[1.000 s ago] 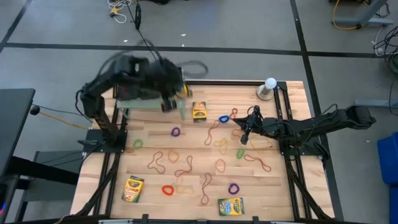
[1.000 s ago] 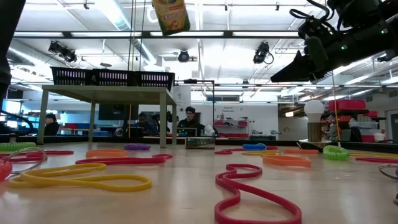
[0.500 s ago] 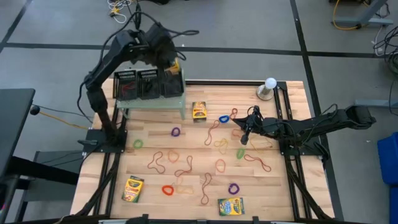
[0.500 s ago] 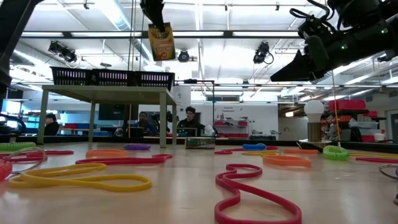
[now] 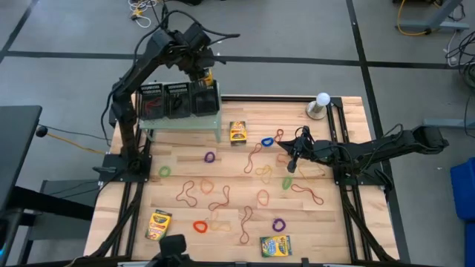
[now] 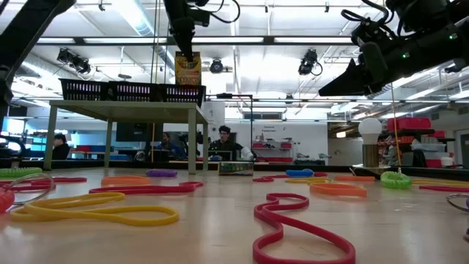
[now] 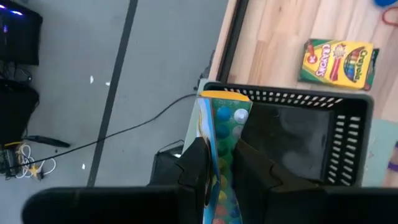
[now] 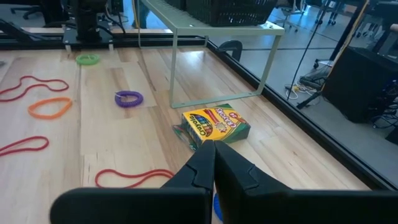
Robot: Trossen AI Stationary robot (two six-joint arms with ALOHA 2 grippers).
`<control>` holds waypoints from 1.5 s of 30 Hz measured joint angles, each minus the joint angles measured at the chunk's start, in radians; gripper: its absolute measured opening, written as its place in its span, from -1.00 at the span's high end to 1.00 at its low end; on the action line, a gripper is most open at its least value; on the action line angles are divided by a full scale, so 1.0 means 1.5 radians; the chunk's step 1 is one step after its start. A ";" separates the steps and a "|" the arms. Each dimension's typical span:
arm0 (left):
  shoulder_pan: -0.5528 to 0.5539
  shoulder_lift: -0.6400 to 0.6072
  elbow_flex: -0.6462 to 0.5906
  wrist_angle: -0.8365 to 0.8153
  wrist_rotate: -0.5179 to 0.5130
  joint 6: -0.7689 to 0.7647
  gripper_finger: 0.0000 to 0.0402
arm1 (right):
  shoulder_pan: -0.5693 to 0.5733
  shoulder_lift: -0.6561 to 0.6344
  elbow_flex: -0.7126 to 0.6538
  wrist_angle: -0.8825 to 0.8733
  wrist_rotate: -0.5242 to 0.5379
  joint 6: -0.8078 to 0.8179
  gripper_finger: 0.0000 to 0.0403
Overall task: Pick & Place Office Desk Supplies
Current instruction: Put the crayon box into the right black bin on the shelf
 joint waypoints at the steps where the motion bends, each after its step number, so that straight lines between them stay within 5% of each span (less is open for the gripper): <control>1: 0.001 0.004 0.000 -0.004 0.001 0.005 0.68 | 0.000 0.000 0.000 0.000 0.000 0.000 0.94; 45: 0.018 0.064 0.000 -0.012 0.050 0.020 0.68 | 0.000 0.000 0.000 -0.004 0.000 -0.012 0.94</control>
